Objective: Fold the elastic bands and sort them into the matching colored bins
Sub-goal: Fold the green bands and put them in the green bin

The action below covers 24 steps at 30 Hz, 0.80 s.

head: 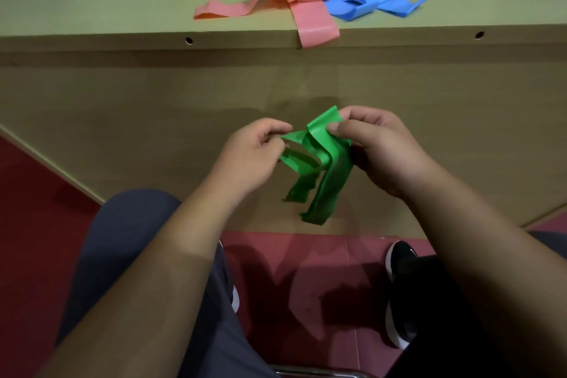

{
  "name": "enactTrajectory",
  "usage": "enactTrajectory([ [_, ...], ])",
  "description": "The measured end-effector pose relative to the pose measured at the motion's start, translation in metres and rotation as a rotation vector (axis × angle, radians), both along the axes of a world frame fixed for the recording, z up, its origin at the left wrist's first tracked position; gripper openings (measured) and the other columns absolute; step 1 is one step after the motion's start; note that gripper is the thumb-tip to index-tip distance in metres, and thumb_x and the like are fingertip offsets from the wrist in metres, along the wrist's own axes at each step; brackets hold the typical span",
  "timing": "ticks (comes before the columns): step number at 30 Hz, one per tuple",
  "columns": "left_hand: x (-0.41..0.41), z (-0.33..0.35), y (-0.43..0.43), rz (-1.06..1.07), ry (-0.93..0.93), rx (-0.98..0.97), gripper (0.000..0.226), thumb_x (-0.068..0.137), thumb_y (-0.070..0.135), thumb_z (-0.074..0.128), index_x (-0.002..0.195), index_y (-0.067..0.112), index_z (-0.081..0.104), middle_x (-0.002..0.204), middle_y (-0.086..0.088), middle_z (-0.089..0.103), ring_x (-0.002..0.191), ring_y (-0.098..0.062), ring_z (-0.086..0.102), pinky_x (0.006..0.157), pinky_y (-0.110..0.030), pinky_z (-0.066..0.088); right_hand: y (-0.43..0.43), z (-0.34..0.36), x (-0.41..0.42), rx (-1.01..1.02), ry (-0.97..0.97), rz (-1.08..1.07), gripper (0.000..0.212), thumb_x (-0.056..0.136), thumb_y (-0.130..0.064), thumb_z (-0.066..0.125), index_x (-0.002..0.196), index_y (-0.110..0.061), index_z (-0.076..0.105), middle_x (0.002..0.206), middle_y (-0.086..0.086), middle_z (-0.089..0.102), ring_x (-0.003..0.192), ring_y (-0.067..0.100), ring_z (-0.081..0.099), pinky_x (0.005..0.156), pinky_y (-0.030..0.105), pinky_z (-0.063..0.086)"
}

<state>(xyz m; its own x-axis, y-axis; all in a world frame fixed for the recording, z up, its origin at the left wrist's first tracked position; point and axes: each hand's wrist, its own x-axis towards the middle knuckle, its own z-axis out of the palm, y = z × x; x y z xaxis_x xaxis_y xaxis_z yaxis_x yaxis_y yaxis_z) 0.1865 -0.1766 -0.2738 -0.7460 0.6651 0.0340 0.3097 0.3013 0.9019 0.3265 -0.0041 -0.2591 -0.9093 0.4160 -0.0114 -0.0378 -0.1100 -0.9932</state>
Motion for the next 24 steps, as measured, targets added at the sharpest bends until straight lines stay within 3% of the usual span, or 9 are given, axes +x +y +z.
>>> enactTrajectory([
  [2,0.001,0.002,0.002,-0.018,-0.262,0.107,0.033,0.092,0.008,0.052,0.106,0.022,0.079,0.104,-0.002,0.080,0.103,-0.015,0.075,0.100,-0.039,0.058,0.001,-0.001,0.000,0.019,-0.033,0.030,0.007,0.087,-0.016,0.071,0.082,-0.018,0.075,0.080,0.011,0.069,0.071,0.024,0.061,0.065,0.031,0.044],
  [4,0.004,0.004,0.003,-0.031,-0.431,0.238,0.027,0.095,0.004,0.051,0.100,0.013,0.075,0.098,-0.009,0.077,0.098,-0.025,0.072,0.098,-0.045,0.057,0.001,0.000,0.001,0.055,-0.051,0.069,0.013,0.091,-0.012,0.070,0.080,-0.018,0.073,0.077,0.009,0.067,0.067,0.022,0.060,0.062,0.029,0.042],
  [7,0.006,0.008,0.002,-0.073,-0.502,0.384,0.016,0.098,0.002,0.055,0.100,0.013,0.066,0.086,-0.008,0.070,0.079,-0.019,0.068,0.074,-0.034,0.058,0.003,0.005,0.003,0.078,-0.061,0.132,0.018,0.095,-0.004,0.066,0.081,-0.013,0.071,0.074,0.007,0.067,0.060,0.015,0.060,0.055,0.022,0.045],
  [10,-0.003,0.007,-0.003,-0.129,-0.376,0.413,0.024,0.085,0.004,0.062,0.108,0.012,0.061,0.080,-0.002,0.061,0.058,-0.011,0.054,0.052,-0.026,0.044,0.005,0.009,0.007,0.080,-0.106,0.220,0.027,0.098,0.002,0.060,0.078,-0.013,0.069,0.070,0.003,0.066,0.056,0.010,0.060,0.051,0.017,0.045],
  [13,-0.018,0.007,-0.011,-0.267,-0.069,0.202,0.032,0.082,0.010,0.065,0.114,0.011,0.063,0.087,-0.002,0.056,0.061,-0.007,0.049,0.055,-0.022,0.041,0.011,0.010,0.011,0.162,-0.176,0.251,0.028,0.097,0.004,0.060,0.078,-0.015,0.068,0.068,0.001,0.064,0.053,0.007,0.056,0.049,0.016,0.042],
  [15,-0.027,0.007,-0.017,-0.365,0.135,-0.062,0.033,0.082,0.036,0.072,0.113,0.024,0.067,0.092,0.006,0.062,0.074,-0.007,0.057,0.068,-0.026,0.048,0.016,0.012,0.015,0.231,-0.230,0.245,0.025,0.096,0.003,0.062,0.079,-0.014,0.069,0.067,0.000,0.064,0.053,0.007,0.055,0.048,0.016,0.041],
  [18,-0.033,0.008,-0.023,-0.405,0.513,-0.584,0.050,0.072,0.081,0.056,0.105,0.044,0.063,0.089,0.016,0.067,0.088,-0.011,0.066,0.076,-0.033,0.053,0.025,0.012,0.019,0.332,-0.307,0.231,0.022,0.093,-0.004,0.066,0.077,-0.017,0.072,0.068,0.002,0.062,0.056,0.011,0.053,0.050,0.021,0.040],
  [20,-0.028,0.011,-0.022,-0.404,0.640,-0.817,0.056,0.071,0.090,0.050,0.106,0.048,0.061,0.084,0.016,0.066,0.087,-0.016,0.065,0.072,-0.034,0.051,0.028,0.012,0.021,0.395,-0.364,0.238,0.008,0.085,-0.017,0.069,0.079,-0.015,0.073,0.071,0.005,0.062,0.062,0.016,0.055,0.057,0.027,0.040],
  [24,-0.022,0.008,-0.012,-0.320,0.712,-1.039,0.071,0.076,0.094,0.047,0.124,0.045,0.062,0.110,0.008,0.073,0.110,-0.025,0.067,0.081,-0.035,0.050,0.028,0.012,0.022,0.528,-0.497,0.266,0.030,0.077,-0.034,0.067,0.090,-0.008,0.074,0.073,0.007,0.060,0.067,0.022,0.053,0.069,0.038,0.037],
])
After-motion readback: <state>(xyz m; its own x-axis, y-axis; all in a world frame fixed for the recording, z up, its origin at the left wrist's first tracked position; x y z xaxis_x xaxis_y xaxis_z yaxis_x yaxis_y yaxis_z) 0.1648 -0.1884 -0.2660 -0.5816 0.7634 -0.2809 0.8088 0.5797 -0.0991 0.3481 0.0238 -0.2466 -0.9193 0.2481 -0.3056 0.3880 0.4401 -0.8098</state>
